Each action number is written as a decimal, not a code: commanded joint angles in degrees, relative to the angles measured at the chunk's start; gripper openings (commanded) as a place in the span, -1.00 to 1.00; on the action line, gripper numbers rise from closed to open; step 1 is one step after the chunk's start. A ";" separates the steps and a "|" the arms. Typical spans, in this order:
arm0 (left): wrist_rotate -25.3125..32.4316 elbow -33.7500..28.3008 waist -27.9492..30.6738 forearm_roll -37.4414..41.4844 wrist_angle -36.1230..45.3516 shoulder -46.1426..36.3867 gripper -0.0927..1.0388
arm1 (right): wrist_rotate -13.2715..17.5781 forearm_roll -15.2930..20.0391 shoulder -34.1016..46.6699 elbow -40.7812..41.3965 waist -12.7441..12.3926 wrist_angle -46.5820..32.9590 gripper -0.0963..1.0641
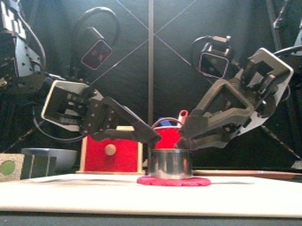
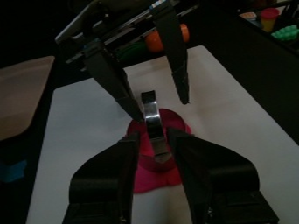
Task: Get the cutter from the drawer then cut the dough then place the extra dough in the bowl
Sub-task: Cut the dough
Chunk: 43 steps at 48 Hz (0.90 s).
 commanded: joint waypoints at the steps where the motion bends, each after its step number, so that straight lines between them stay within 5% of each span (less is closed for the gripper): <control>1: 0.00 -0.97 -0.53 0.18 -0.26 -0.62 0.44 | 0.09 0.18 -0.97 -0.35 -0.09 0.00 0.60; 19: 0.09 -0.53 -1.76 0.26 -0.18 -0.62 0.31 | 0.00 -0.44 -0.97 -0.53 -0.62 0.26 0.19; 29: 0.09 -0.18 -1.76 0.26 -0.18 -0.62 0.03 | 0.09 -0.88 -0.97 -0.62 -0.70 0.70 0.18; 43: -0.09 0.53 -1.76 0.09 2.64 -0.53 0.00 | 0.09 -0.97 -0.35 -0.70 -1.23 2.02 0.15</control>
